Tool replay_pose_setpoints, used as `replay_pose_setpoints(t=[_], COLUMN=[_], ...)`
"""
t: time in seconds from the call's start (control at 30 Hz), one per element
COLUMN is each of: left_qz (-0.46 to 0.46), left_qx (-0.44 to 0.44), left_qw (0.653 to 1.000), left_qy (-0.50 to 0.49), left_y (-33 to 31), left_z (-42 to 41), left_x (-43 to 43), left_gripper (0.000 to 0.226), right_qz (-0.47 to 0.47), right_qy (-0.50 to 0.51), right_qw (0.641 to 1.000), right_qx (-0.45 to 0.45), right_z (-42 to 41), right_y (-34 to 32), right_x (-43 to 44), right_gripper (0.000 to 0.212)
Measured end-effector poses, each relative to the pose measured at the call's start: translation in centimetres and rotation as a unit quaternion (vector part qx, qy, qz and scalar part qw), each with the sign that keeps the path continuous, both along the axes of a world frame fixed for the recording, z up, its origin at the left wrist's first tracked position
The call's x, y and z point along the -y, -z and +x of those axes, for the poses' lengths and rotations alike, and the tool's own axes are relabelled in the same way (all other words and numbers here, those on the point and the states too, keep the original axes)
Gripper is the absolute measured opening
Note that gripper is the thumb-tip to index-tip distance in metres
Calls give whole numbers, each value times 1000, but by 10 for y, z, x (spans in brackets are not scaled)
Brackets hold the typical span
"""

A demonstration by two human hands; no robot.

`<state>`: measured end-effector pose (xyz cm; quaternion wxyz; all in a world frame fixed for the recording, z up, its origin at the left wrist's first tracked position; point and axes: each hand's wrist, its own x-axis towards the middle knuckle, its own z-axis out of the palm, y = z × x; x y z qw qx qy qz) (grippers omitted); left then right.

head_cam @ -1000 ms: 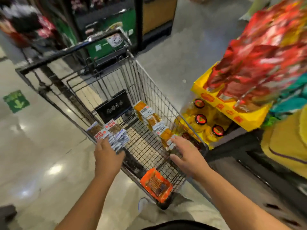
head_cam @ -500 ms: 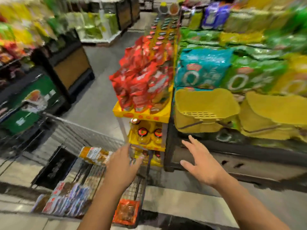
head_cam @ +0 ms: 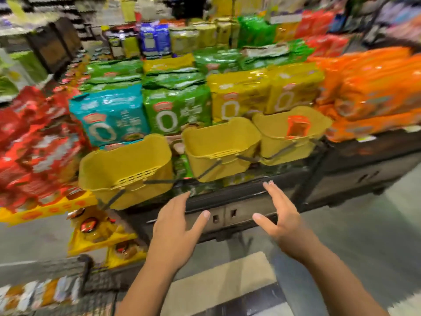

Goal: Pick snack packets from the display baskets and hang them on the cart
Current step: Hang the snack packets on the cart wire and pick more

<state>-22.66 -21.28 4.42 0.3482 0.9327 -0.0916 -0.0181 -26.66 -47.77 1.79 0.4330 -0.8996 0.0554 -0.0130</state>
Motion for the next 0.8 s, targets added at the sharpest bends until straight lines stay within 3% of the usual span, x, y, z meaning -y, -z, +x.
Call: replay_pose_setpoints(t=[0.13,0.23,0.43,0.63,0.8], left_qz=[11,30,45,58,134], left_qx=[-16,-21,18,42,84], left_qw=[999,996,992,985,972], left_qy=[45,78,119,158,172], left_y=[2,0,-2,4,7], left_z=[6,16,52,108,175], left_x=[78,123,174,229,279], left_gripper=[79,86,81,80,83], right_qz=[-4,-27,-36,-35,-61], right_qy=[68,117,211,233,230], right_qw=[998,993,977,970,969], right_qx=[16,14,0,-58,-64], right_z=[-19,-38,-52,-34,28], right_y=[-6,-9,-2,1,-16], right_x=[87,143,208,239,263], right_gripper=[83,77,84,80,70])
